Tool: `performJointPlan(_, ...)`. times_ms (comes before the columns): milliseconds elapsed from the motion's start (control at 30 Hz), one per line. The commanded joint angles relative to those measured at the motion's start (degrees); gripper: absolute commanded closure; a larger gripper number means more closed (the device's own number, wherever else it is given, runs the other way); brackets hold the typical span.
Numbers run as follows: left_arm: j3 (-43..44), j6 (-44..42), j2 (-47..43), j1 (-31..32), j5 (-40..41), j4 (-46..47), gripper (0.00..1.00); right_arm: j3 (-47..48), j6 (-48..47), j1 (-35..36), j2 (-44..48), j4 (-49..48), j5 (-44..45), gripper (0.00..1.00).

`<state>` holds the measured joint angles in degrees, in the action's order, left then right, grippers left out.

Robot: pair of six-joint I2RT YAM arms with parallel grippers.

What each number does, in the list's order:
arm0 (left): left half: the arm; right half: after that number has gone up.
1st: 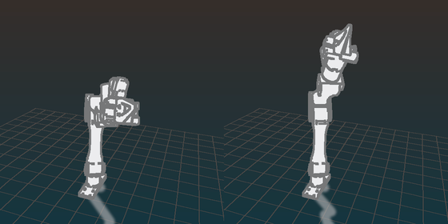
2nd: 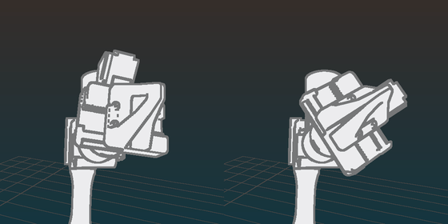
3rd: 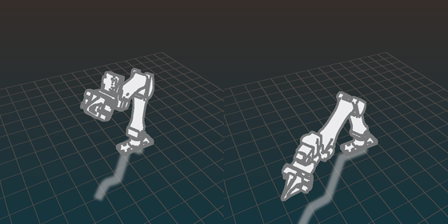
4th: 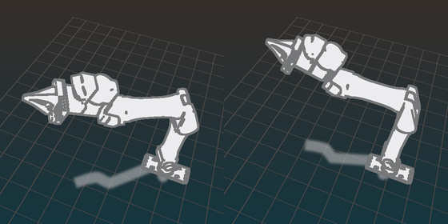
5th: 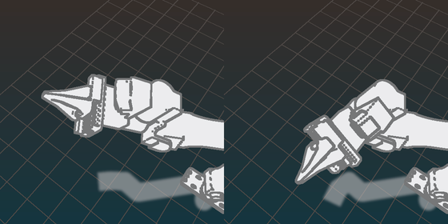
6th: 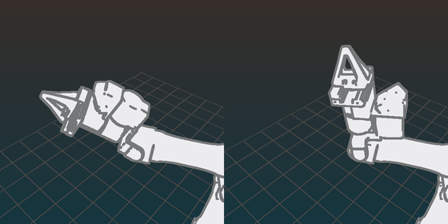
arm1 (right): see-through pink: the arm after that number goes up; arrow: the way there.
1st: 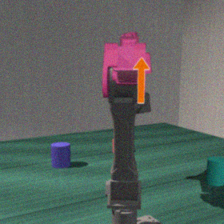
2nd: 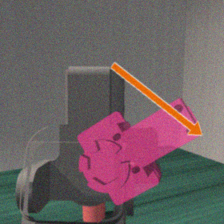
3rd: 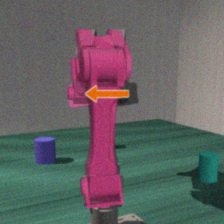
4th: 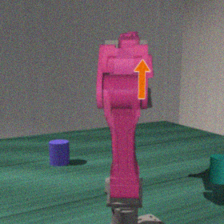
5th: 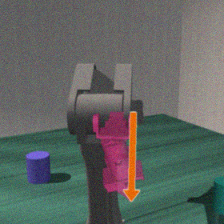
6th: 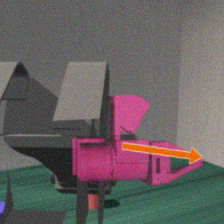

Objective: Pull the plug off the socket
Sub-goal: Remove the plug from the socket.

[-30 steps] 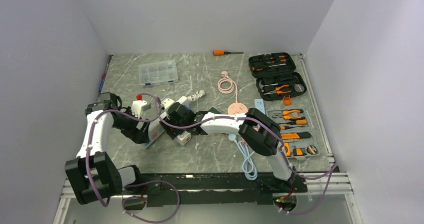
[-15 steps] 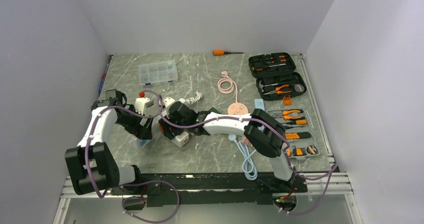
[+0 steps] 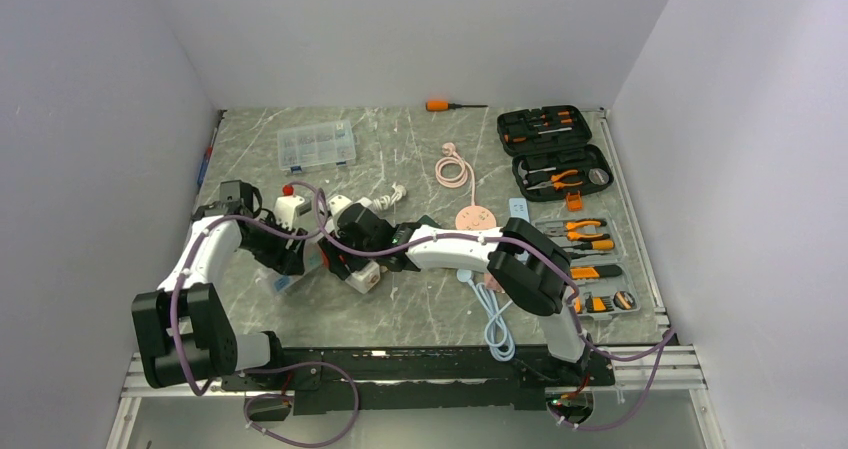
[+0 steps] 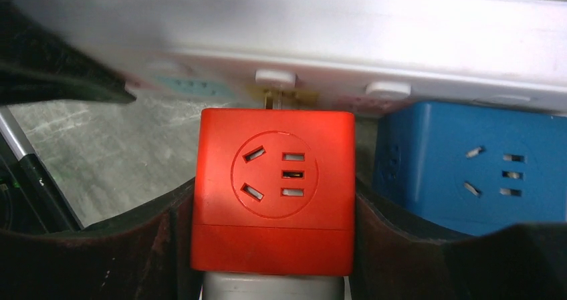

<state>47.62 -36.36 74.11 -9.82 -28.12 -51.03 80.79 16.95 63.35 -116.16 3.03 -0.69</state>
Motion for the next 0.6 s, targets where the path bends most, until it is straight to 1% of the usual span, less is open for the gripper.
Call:
performJointPlan(0,-0.74,2.43,0.19,0.48,5.66,7.18,0.37,2.75,-1.48,1.45,5.07,-11.36,-2.42,1.00)
performJointPlan(67,-1.06,3.04,-0.13,0.74,6.83,8.28,0.42,2.50,-1.37,1.39,5.00,-11.30,-2.52,1.00)
performJointPlan(233,-2.27,6.08,-0.75,1.03,10.65,12.30,0.53,1.68,-1.31,1.50,5.06,-11.13,-2.91,1.00)
performJointPlan(433,-2.62,7.87,-0.47,1.13,13.39,14.52,0.56,-0.75,-3.05,2.77,5.65,-9.60,-4.48,1.00)
performJointPlan(567,-3.00,8.15,-0.06,1.12,13.49,15.20,0.59,-6.08,-5.25,4.58,8.31,-8.33,-3.54,1.00)
